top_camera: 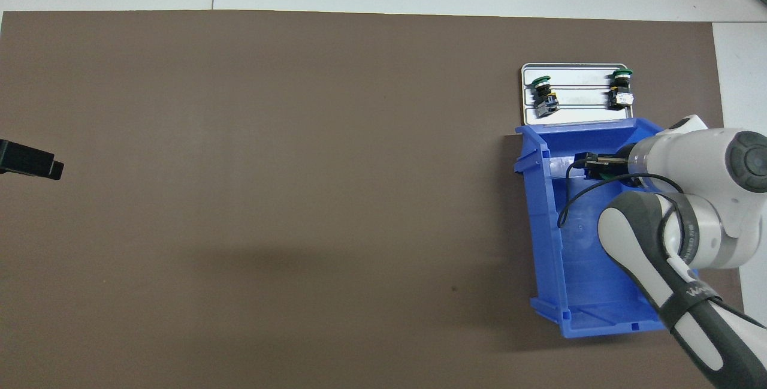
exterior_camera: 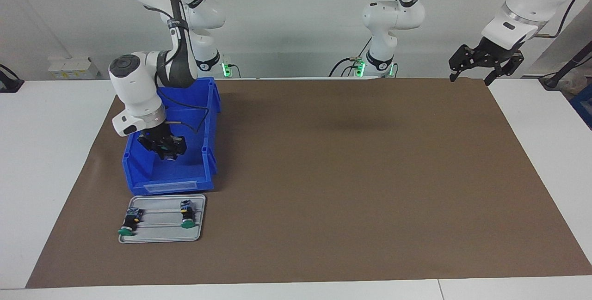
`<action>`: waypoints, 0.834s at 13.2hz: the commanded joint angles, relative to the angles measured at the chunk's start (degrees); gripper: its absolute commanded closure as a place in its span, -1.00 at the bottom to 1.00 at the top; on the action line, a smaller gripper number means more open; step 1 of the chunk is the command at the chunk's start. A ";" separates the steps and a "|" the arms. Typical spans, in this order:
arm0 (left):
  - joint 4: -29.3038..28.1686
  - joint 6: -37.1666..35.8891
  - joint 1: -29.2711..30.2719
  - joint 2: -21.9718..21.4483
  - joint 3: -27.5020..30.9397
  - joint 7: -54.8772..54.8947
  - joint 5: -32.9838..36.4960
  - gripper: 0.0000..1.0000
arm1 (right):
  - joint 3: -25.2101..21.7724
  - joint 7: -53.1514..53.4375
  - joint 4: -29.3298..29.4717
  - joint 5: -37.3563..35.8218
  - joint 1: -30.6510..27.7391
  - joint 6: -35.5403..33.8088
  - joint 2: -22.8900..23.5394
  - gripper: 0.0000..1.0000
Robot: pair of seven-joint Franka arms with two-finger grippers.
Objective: Place and press button with both arms
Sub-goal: 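Lower the button into the blue bin and open the right gripper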
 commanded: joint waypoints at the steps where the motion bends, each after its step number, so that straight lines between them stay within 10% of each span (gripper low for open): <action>1: -1.78 -0.06 0.67 -1.72 -0.38 0.12 -0.53 -1.00 | 0.77 -1.69 -1.80 1.94 -0.81 4.21 1.27 0.29; 11: -1.78 -0.06 0.67 -1.72 -0.38 0.12 -0.53 -1.00 | 0.86 -1.17 -4.00 2.02 -0.19 9.23 3.65 0.05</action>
